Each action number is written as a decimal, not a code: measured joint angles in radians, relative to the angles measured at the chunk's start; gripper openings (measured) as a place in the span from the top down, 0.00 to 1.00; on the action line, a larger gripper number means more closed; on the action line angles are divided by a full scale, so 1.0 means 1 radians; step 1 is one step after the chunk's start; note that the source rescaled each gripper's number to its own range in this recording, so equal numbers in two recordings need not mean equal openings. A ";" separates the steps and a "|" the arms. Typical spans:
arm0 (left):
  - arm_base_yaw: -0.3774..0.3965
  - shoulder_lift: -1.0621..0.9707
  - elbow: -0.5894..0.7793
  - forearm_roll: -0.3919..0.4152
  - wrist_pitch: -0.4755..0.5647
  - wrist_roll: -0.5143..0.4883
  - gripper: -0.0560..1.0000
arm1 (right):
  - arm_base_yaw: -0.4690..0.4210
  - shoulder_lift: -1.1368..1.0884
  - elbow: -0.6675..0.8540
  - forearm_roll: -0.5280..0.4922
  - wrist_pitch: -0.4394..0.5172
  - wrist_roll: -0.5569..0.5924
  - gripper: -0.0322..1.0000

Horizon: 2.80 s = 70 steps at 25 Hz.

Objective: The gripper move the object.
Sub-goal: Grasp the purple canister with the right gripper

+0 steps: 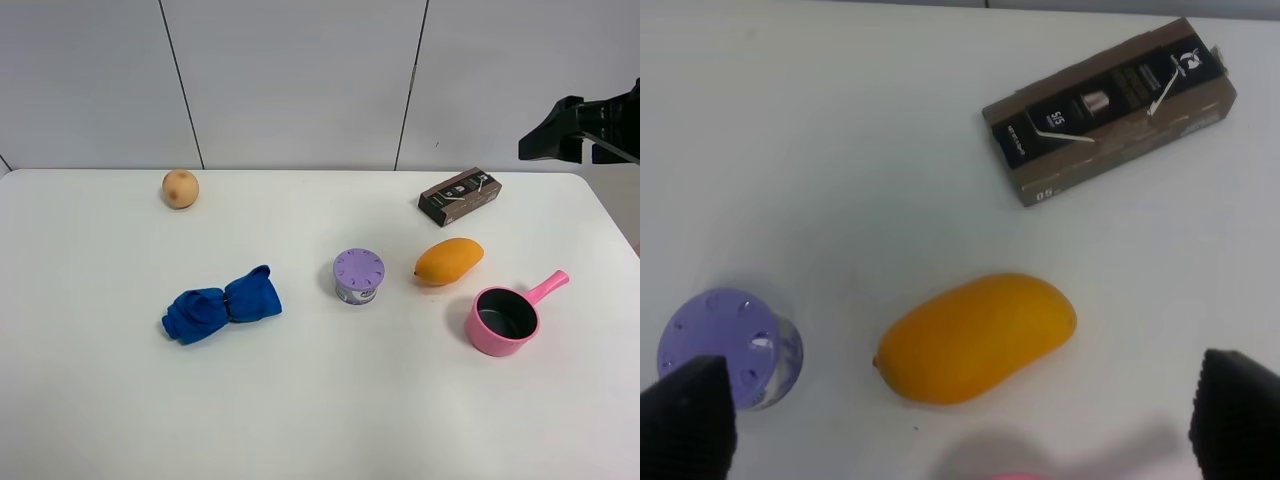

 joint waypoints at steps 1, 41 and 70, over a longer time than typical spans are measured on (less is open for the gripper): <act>0.000 0.000 0.000 0.000 0.000 0.000 0.00 | 0.000 0.000 0.000 0.001 0.003 -0.001 0.34; 0.000 0.000 0.000 0.000 0.000 0.001 0.00 | 0.696 0.418 -0.002 -0.370 -0.284 0.382 0.34; 0.000 0.000 0.000 0.000 0.000 0.001 0.00 | 0.698 0.618 -0.004 -0.498 -0.502 0.484 0.16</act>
